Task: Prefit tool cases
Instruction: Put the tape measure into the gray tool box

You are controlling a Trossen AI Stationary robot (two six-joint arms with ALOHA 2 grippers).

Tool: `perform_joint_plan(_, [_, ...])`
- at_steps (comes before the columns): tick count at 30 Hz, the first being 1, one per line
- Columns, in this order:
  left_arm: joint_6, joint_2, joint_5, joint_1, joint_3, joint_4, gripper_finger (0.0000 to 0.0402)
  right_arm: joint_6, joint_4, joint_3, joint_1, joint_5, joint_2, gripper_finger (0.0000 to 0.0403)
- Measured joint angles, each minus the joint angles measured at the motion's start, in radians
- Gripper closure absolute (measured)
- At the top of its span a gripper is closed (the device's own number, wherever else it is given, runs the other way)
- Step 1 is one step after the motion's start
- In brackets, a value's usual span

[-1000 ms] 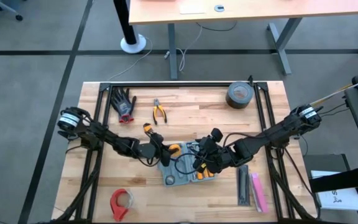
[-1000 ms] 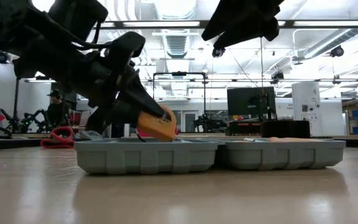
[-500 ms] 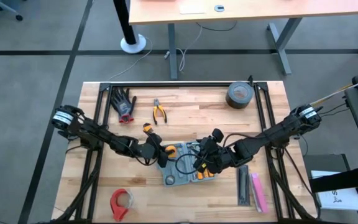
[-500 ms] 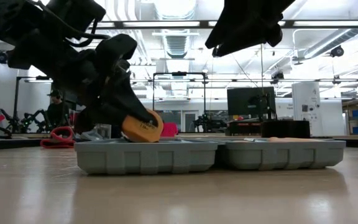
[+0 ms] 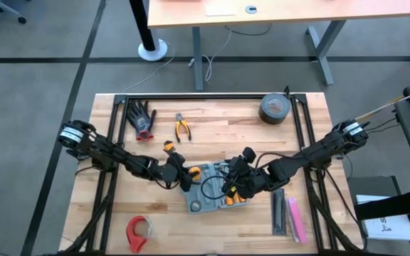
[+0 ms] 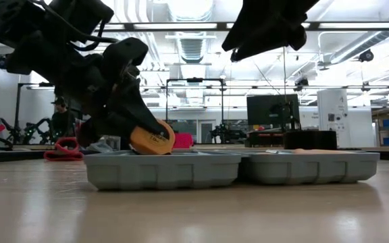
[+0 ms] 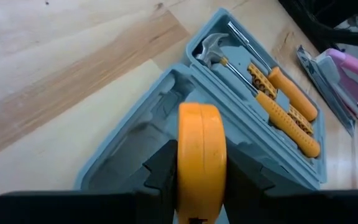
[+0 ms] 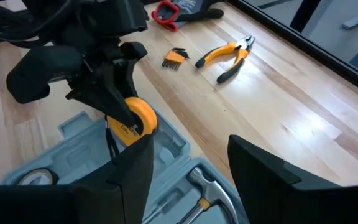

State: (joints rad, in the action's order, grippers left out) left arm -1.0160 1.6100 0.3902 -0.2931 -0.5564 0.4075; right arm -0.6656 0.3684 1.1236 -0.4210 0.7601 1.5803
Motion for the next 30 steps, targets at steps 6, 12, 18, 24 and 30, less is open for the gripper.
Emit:
perform_joint_plan(6, [-0.016, 0.002, -0.033, -0.001, 0.0, 0.0, 0.0304, 0.012, -0.008, 0.0, 0.0, 0.0, 0.0, 0.0217])
perform_joint_plan(12, [-0.022, 0.006, -0.077, -0.002, 0.002, -0.04, 0.0268, 0.02, -0.009, 0.0, 0.0, 0.001, 0.0, 0.0217])
perform_joint_plan(18, [-0.015, 0.005, -0.075, -0.002, 0.001, -0.05, 0.0219, 0.024, -0.015, 0.0, 0.0, 0.001, 0.0, 0.0217])
perform_joint_plan(24, [0.026, -0.003, -0.074, 0.003, -0.001, -0.033, 0.0195, 0.024, -0.016, 0.0, 0.0, 0.001, 0.0, 0.0217])
perform_joint_plan(30, [0.067, -0.005, -0.068, 0.003, -0.019, -0.031, 0.0194, 0.035, -0.051, 0.0, 0.0, 0.001, 0.0, 0.0217])
